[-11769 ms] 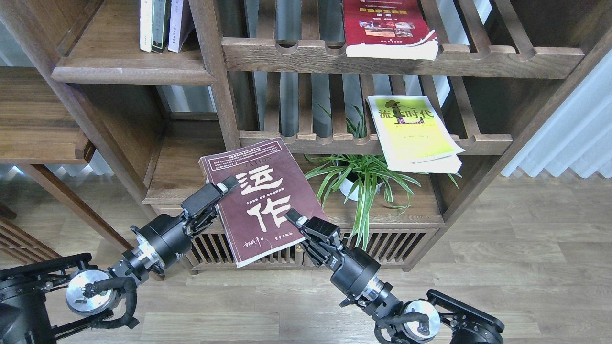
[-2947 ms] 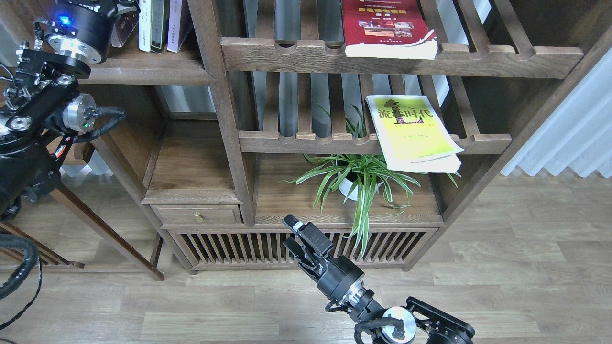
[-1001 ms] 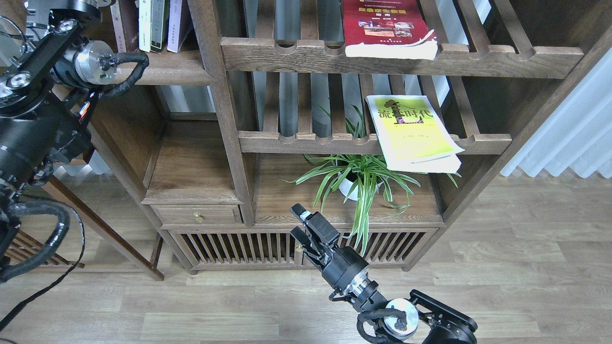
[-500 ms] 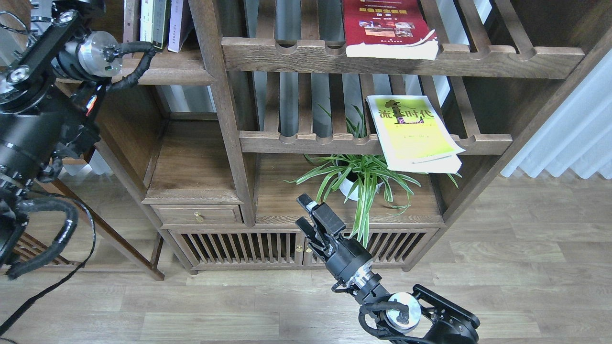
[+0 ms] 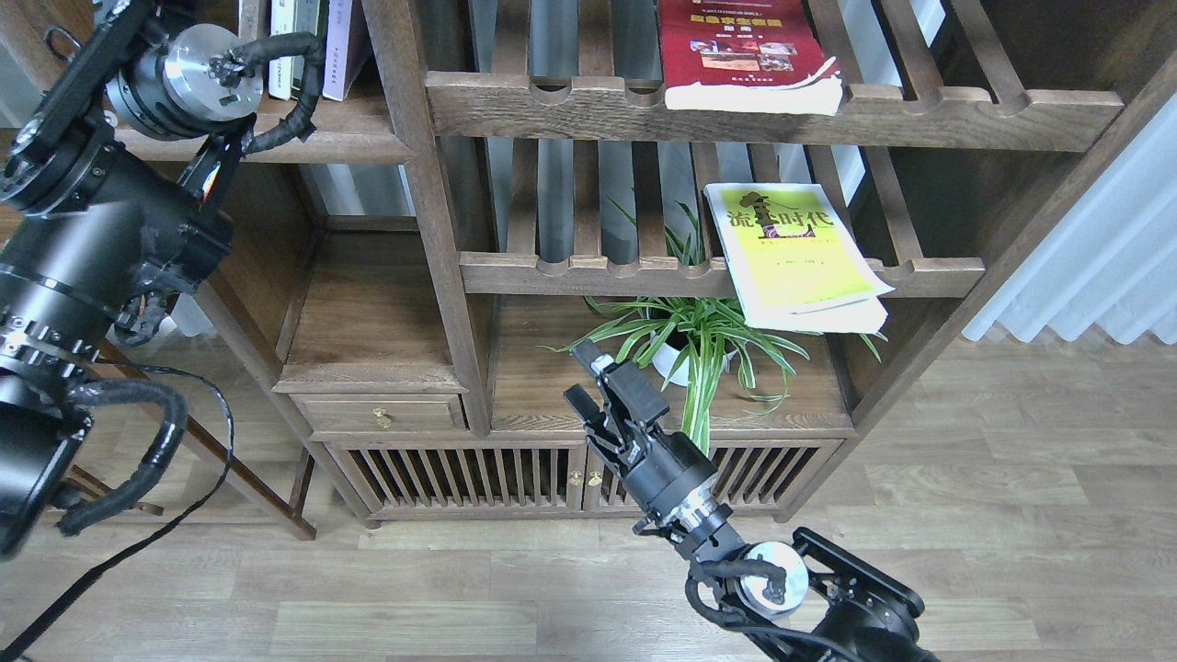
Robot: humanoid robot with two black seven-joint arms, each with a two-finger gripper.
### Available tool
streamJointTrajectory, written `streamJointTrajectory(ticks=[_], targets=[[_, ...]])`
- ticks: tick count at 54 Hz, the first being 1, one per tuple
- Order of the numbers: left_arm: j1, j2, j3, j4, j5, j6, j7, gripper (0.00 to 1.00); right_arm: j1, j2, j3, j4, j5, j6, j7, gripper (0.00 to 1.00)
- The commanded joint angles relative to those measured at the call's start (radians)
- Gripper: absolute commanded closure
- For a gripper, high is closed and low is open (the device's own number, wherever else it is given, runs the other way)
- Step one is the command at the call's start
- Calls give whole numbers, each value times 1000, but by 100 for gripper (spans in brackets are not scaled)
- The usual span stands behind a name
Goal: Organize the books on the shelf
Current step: 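Withdraw the left arm from the upper shelf and lower it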
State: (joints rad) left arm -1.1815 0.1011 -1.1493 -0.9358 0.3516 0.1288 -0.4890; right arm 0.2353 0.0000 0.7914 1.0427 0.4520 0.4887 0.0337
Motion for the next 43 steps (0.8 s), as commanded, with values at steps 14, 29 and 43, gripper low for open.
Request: streamJointTrajectory(ticks=[14, 29, 43], targets=[[112, 0, -59, -214, -8, -1, 0, 43, -7, 0, 71, -4, 1, 0, 2, 2], [204, -33, -136, -379, -10, 0, 0, 31, -7, 0, 109, -4, 2, 0, 2, 2], [218, -72, -176, -446, -23, -26, 0, 31, -13, 0, 115, -3, 10, 0, 2, 2]])
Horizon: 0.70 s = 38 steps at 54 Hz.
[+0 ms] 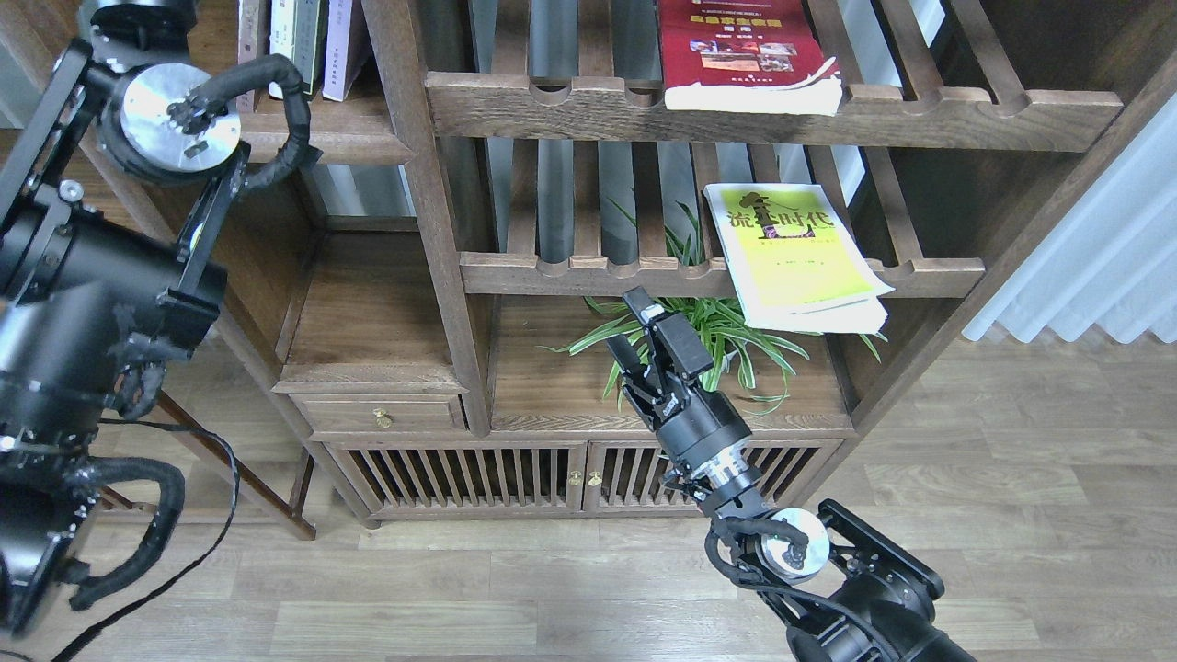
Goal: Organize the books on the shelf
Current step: 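Withdraw the left arm from the upper shelf and lower it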
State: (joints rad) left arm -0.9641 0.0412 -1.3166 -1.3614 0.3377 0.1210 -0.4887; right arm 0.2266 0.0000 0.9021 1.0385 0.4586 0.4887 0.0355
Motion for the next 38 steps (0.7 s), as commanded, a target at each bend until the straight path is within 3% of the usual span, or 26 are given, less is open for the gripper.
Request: streamJointTrajectory(ticks=[1, 10, 21, 26, 30, 38], targets=[[1, -15, -9, -21, -9, -55, 0, 27, -15, 0, 8, 3, 2, 0, 0, 2], [15, -15, -21, -21, -48, -158, 48, 18, -23, 0, 32, 3, 2, 0, 0, 2], [36, -41, -9, -21, -95, -299, 78, 17, -24, 0, 58, 3, 2, 0, 0, 2], [74, -41, -4, -21, -95, -406, 162, 18, -24, 0, 63, 2, 3, 0, 0, 2], [113, -41, -6, -21, -109, -506, 254, 20, -26, 0, 66, 0, 3, 0, 0, 2], [172, -41, 5, -21, -171, -558, 297, 20, -24, 0, 67, -3, 5, 0, 4, 2]])
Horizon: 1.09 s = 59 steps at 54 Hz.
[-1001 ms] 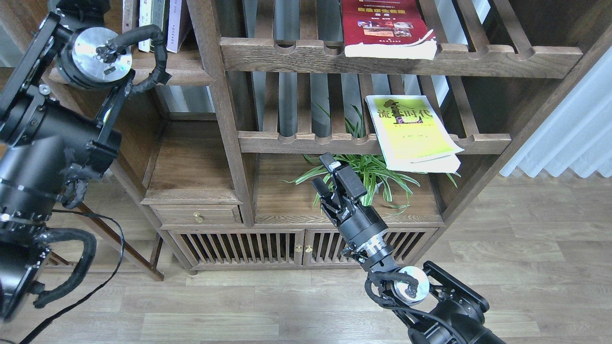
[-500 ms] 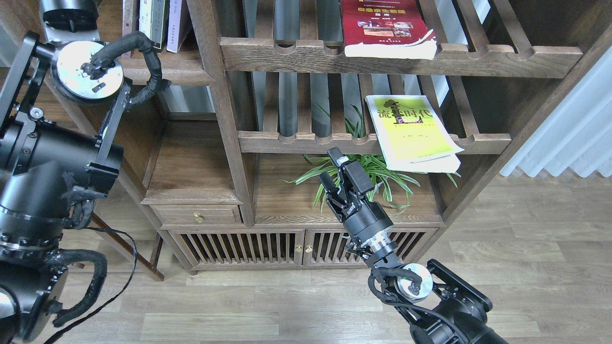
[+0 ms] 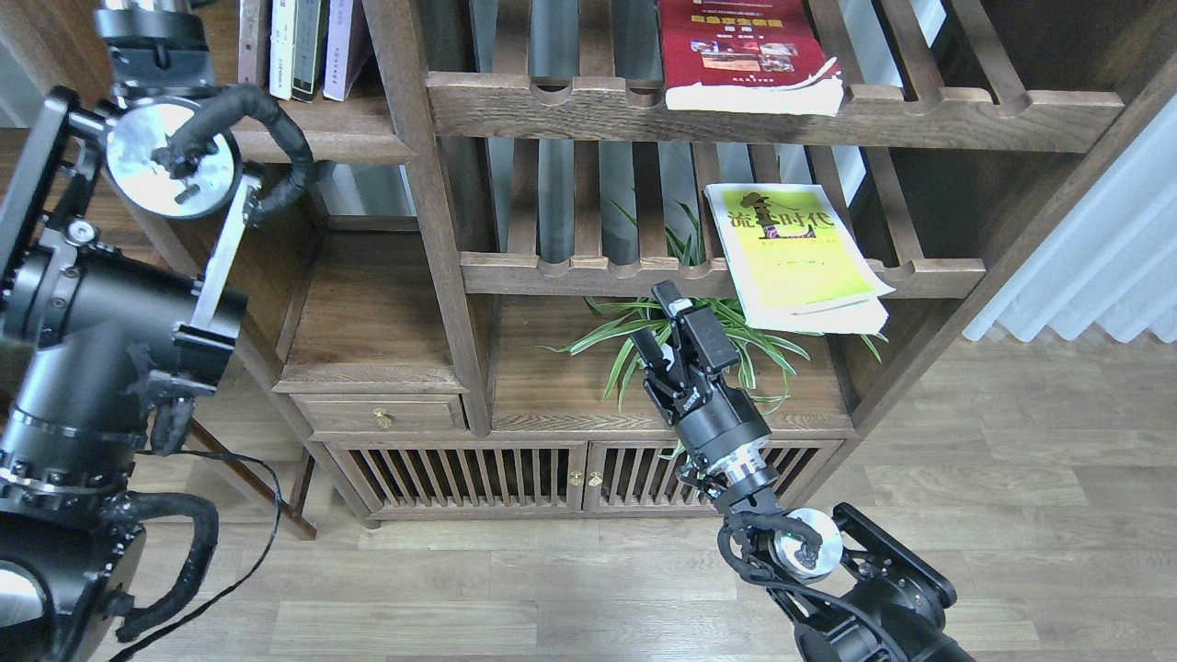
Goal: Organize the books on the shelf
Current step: 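Withdraw the left arm from the upper shelf and lower it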
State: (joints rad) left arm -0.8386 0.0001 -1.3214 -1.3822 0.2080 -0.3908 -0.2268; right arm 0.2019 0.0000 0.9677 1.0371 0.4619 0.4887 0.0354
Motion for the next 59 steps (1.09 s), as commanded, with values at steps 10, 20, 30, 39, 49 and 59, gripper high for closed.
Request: streamJointTrajectory(ticks=[10, 20, 30, 39, 49, 59], targets=[[150, 0, 97, 0, -44, -98, 38, 20, -1, 0, 2, -6, 7, 0, 5, 2], [295, 0, 217, 0, -44, -98, 38, 20, -2, 0, 22, -61, 6, 0, 5, 1], [381, 0, 264, 2, -42, -98, 76, 20, -9, 0, 62, -106, 6, 0, 5, 1], [420, 0, 274, 25, -44, -98, 104, 19, -16, 0, 89, -112, 7, 0, 3, 1], [477, 0, 306, 25, -44, -98, 107, 18, -10, 0, 98, -109, 7, 0, 1, 1], [535, 0, 321, 28, -42, -98, 109, 8, -15, 0, 101, -109, 11, 0, 1, 1]])
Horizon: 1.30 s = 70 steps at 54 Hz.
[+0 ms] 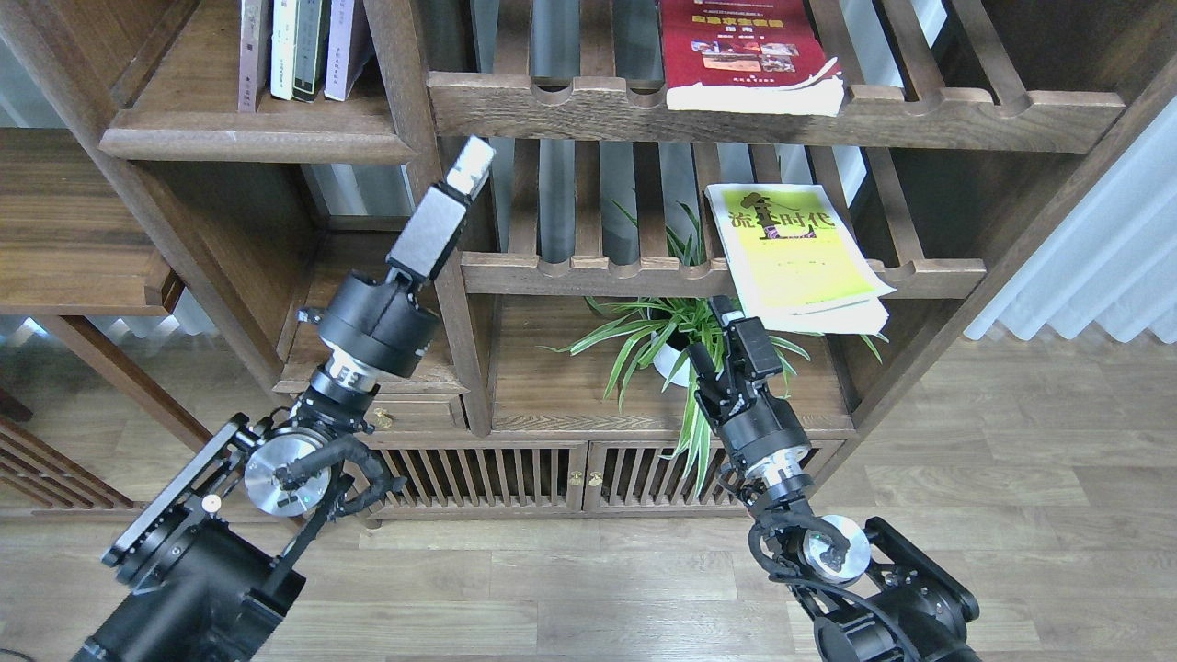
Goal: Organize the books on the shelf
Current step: 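Withdraw the left arm from the upper shelf and lower it, then push the yellow-green book's lower edge outward with the right gripper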
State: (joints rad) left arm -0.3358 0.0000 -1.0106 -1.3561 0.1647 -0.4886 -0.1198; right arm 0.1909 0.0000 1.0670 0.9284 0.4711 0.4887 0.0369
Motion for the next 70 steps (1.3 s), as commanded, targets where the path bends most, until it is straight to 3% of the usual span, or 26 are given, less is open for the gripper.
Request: streamJointTrajectory(ticks=[1, 15, 36, 70], targets=[[38, 0, 16, 2, -1, 0, 2, 5, -4, 0, 4, -2, 0, 0, 1, 1], [35, 0, 38, 6, 1, 0, 3, 1, -2, -54, 17, -5, 12, 0, 0, 1], [44, 87, 133, 15, -1, 0, 103, 1, 2, -97, 31, -59, 57, 0, -8, 1], [46, 91, 167, 14, -1, 0, 108, 1, 145, -106, 83, -217, 113, 0, -14, 1]])
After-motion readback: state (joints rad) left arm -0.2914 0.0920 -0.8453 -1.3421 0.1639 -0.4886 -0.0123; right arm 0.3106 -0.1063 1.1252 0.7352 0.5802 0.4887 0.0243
